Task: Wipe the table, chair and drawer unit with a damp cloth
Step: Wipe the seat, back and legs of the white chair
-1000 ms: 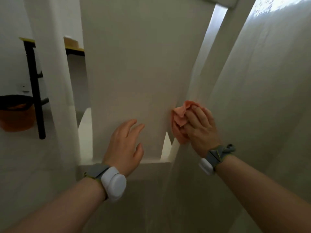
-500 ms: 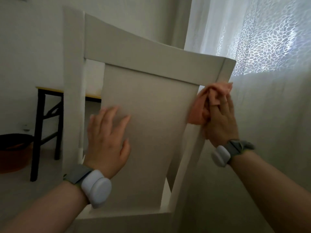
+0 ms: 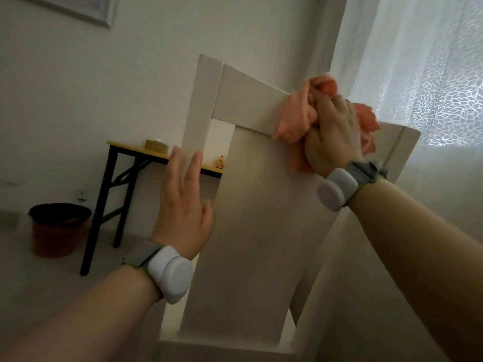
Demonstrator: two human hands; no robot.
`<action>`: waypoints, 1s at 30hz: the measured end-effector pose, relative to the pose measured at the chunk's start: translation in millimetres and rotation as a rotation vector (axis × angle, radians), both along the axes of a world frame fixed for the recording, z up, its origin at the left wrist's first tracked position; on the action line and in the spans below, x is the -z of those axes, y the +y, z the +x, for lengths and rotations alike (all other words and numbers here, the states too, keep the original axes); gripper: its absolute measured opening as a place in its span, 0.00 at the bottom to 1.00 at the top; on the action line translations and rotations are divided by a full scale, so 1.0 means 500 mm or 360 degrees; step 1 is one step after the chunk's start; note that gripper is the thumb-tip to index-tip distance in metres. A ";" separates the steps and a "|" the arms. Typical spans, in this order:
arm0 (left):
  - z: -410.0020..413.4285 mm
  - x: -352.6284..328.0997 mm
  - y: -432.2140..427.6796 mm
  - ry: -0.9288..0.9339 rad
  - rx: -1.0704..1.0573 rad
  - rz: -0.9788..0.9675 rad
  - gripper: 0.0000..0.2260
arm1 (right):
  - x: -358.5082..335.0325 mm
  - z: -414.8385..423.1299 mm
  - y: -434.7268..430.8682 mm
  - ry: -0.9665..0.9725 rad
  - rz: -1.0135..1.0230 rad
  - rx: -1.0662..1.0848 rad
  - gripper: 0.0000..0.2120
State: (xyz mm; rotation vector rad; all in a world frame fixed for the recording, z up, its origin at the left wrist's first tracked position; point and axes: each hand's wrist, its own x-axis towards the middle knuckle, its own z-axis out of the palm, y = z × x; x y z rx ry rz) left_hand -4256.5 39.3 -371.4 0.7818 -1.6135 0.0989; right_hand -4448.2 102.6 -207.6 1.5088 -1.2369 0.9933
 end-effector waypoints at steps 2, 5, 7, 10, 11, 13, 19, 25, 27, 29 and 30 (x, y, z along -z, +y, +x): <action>0.016 0.011 -0.004 0.0106 0.0173 0.0115 0.36 | -0.004 0.080 -0.021 0.0059 0.0029 -0.0051 0.22; 0.049 0.027 -0.015 0.0206 0.0524 0.0280 0.35 | -0.015 0.177 -0.048 0.0090 0.0053 -0.0104 0.24; 0.069 0.033 -0.017 0.0201 0.0696 0.0359 0.34 | -0.017 0.226 -0.063 0.0141 0.0084 -0.0139 0.28; 0.092 0.040 -0.021 0.0206 0.0876 0.0420 0.29 | 0.013 0.277 -0.095 0.0386 0.0080 -0.0076 0.28; 0.098 0.046 -0.025 0.0258 0.0933 0.0471 0.29 | 0.034 0.287 -0.109 0.0483 0.0091 -0.0050 0.25; 0.108 0.061 -0.034 0.0395 0.1027 0.0607 0.30 | 0.092 0.293 -0.129 0.0644 0.0118 -0.0040 0.20; 0.148 0.167 -0.044 0.0367 0.0879 0.0832 0.28 | 0.301 0.278 -0.159 0.0710 0.0273 -0.0171 0.17; 0.187 0.302 -0.042 0.0205 0.0605 0.1093 0.21 | 0.494 0.272 -0.175 0.0704 0.0418 -0.0177 0.21; 0.193 0.342 -0.040 0.0123 0.0525 0.1187 0.20 | 0.554 0.266 -0.179 0.0699 0.0462 -0.0197 0.22; 0.198 0.381 -0.037 0.0039 0.0444 0.1260 0.19 | 0.605 0.258 -0.183 0.0701 0.0519 -0.0185 0.23; 0.200 0.402 -0.033 0.0005 0.0409 0.1309 0.19 | 0.633 0.255 -0.185 0.0695 0.0540 -0.0181 0.24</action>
